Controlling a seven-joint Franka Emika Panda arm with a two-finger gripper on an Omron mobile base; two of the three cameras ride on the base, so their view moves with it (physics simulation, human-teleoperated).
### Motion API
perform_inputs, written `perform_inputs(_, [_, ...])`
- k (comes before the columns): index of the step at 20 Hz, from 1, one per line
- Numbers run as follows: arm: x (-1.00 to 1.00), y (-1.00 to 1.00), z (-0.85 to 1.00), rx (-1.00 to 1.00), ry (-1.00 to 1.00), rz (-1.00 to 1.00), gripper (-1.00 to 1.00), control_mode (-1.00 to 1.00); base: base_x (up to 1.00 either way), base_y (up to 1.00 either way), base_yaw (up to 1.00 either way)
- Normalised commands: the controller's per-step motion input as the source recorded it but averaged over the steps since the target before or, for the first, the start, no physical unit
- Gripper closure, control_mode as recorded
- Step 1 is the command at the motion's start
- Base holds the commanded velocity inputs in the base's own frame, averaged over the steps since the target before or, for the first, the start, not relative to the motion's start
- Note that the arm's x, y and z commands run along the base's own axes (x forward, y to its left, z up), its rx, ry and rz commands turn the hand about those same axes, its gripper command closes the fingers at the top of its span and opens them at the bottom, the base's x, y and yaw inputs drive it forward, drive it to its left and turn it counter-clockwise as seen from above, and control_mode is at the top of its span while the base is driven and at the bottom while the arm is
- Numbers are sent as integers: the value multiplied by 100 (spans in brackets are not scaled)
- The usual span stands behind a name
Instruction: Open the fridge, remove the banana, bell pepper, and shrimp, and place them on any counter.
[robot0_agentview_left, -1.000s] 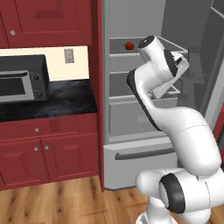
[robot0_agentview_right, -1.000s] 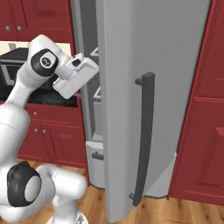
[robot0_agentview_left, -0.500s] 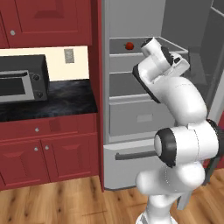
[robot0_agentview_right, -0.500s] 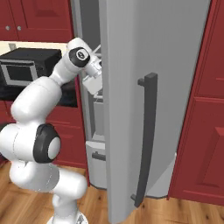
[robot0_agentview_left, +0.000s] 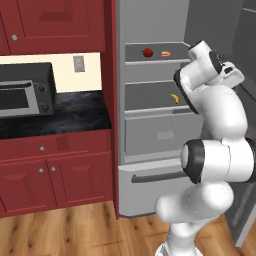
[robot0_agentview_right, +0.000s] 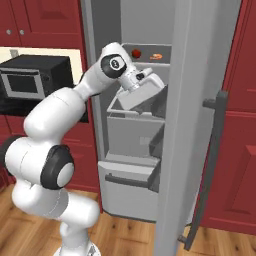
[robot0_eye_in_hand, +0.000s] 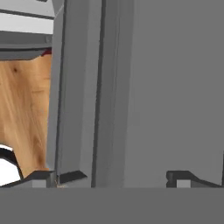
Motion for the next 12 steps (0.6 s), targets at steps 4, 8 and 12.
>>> perform_inputs(4, [-5,-74,0,17,0,-4,-100,-100,0,0,0])
perform_inputs(8, [0,-49,0,20,0,2,-100,-100,0,0,0])
perform_inputs(12, [-1,56,2,3,-1,12,-100,-100,0,0,0])
